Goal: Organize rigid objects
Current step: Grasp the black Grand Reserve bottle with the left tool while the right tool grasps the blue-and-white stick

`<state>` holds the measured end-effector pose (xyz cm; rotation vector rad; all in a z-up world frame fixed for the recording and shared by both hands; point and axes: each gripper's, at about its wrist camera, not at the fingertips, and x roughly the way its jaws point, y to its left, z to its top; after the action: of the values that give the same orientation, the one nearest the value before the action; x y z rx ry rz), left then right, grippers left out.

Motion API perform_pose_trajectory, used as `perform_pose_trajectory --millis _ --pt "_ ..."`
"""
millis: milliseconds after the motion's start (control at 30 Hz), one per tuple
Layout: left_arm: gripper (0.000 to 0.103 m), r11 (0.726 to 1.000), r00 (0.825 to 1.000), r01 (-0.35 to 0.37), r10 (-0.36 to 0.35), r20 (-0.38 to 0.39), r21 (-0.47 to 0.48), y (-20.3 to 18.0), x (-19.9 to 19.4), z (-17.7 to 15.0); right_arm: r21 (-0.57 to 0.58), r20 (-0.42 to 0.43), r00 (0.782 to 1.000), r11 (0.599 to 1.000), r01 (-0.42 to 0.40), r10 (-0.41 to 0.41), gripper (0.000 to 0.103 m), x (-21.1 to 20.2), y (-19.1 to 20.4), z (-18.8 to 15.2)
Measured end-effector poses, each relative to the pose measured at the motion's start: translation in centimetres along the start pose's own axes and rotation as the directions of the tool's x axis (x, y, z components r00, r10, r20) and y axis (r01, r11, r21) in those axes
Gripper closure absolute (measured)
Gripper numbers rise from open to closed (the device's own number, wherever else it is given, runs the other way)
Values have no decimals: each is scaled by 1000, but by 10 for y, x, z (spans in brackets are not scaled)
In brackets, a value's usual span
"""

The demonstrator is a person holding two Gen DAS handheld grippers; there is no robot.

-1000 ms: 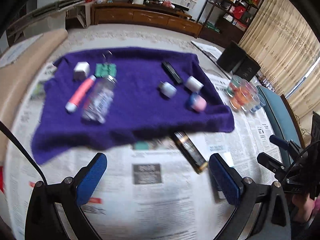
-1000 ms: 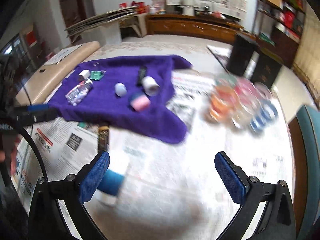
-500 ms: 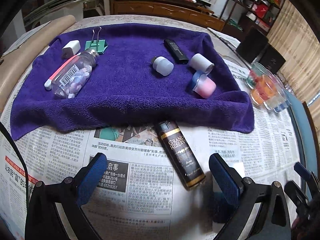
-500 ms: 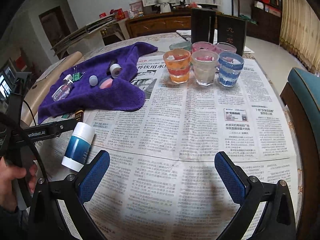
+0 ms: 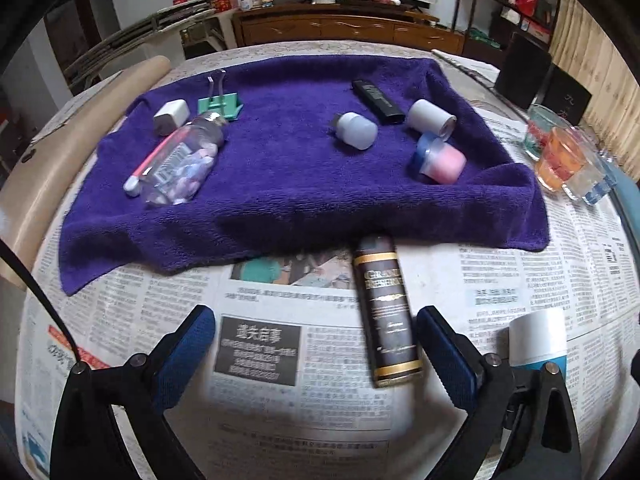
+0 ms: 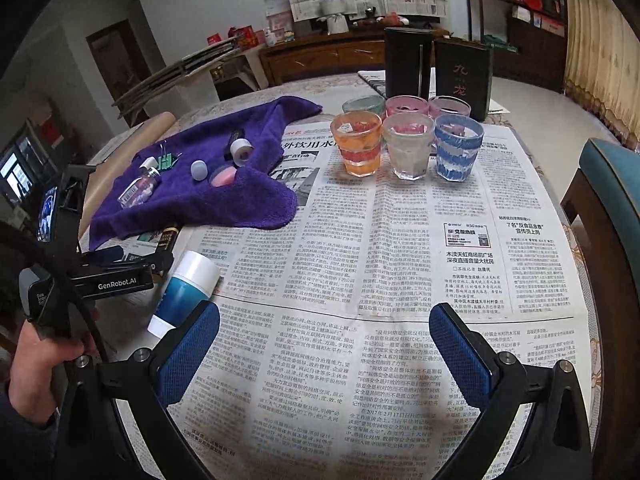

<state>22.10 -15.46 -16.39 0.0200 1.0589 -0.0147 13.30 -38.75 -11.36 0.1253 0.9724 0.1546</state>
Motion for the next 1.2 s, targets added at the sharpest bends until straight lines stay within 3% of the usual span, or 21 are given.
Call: perform_pose_trajectory --millis 67,200,433,500,567,1200 --pt "14 1000 1000 23 -23 12 17 1 -1 1 -3 -6 1000 1000 -3 3 0 1 1 -1" --pt "42 996 998 59 -61 31 66 -5 -6 2 -19 -20 1000 1000 -1 1 0 4 5 -3" --pt "58 993 996 76 -80 40 95 -10 -10 0 -36 -38 999 999 3 -4 0 8 8 -6" --pt "72 991 996 82 -86 35 105 -12 -12 2 -36 -40 999 999 4 -5 0 8 8 -6" --pt "79 991 995 89 -92 30 100 -13 -11 3 -33 -40 999 999 5 -6 0 8 7 -6" --pt "80 988 990 126 -131 55 89 19 -26 -12 -80 -41 999 997 6 -10 0 15 23 -9"
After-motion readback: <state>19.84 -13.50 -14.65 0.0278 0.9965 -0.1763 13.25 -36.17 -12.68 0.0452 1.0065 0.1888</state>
